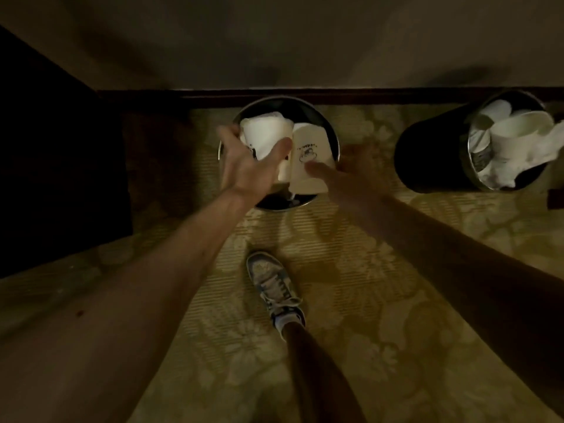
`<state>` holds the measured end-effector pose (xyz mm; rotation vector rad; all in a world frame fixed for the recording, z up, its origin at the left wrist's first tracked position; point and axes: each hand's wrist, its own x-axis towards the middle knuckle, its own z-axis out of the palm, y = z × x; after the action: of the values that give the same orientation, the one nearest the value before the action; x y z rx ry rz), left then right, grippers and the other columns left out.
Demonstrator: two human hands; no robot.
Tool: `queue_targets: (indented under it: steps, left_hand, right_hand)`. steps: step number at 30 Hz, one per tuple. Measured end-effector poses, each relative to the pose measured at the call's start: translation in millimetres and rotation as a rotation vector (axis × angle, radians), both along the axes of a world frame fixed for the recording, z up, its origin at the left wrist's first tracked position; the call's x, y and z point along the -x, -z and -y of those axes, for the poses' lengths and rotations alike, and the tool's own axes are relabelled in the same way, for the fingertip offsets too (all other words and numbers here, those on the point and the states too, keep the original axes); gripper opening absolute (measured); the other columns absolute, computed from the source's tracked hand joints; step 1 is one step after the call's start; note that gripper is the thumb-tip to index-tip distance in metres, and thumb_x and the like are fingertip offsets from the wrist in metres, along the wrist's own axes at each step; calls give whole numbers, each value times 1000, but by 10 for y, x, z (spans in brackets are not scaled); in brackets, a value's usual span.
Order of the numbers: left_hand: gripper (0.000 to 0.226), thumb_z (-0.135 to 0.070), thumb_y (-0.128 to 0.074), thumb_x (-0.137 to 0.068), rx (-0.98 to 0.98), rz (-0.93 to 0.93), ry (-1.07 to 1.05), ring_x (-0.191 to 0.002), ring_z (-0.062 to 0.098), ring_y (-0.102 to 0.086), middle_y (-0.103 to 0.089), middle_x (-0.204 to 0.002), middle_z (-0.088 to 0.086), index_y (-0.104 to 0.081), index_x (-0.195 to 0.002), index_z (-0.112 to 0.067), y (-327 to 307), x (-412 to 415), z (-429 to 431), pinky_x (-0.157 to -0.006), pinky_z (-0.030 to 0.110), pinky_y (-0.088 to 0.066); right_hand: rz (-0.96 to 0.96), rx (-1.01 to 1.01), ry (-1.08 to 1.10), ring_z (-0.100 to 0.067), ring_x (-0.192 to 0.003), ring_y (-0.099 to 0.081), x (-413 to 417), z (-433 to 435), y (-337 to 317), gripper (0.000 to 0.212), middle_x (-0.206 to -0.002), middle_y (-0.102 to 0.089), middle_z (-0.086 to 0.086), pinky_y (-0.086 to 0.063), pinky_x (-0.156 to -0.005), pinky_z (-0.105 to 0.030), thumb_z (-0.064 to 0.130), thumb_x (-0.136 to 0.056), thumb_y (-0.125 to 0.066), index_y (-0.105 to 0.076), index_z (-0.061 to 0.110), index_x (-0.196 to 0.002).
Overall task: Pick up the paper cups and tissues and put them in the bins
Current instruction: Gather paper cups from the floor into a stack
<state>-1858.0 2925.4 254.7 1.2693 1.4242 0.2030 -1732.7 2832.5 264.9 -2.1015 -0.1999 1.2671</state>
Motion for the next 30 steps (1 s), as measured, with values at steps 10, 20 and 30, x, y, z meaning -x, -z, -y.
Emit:
queue_targets:
  steps: [10, 20, 30]
  left_hand:
    - [79, -54, -53, -94, -83, -223, 427, -136, 32, -36, -41, -146, 11, -7, -155, -32, 780, -292, -112, -115, 45, -25]
    - [63, -49, -31, -104, 2, -30, 475, -148, 19, -23, -17, -164, -2, 0, -157, -34, 326, 11, -117, -117, 43, -26]
    - [32, -44, -44, -97, -542, -361, 863, -72, 16, -59, -60, -76, -1, -61, -80, -24, -1509, 1306, 152, -61, 31, -43]
  right_hand:
    - [421, 131, -236, -24, -109, -59, -112, -39, 760, 54, -126, -57, -9, -44, -66, -18, 29, -88, -70, -39, 7, -126]
    - [617, 203, -602, -29, -117, -49, 120, 146, 375, 27, -125, -55, -14, -42, -90, -34, 24, -89, -62, -64, 9, -111]
    - [256, -252, -514, -5, -56, -53, 1527, 865, -1050, 22, -60, -54, 10, -45, -58, -30, 27, -84, -69, -50, 30, -74]
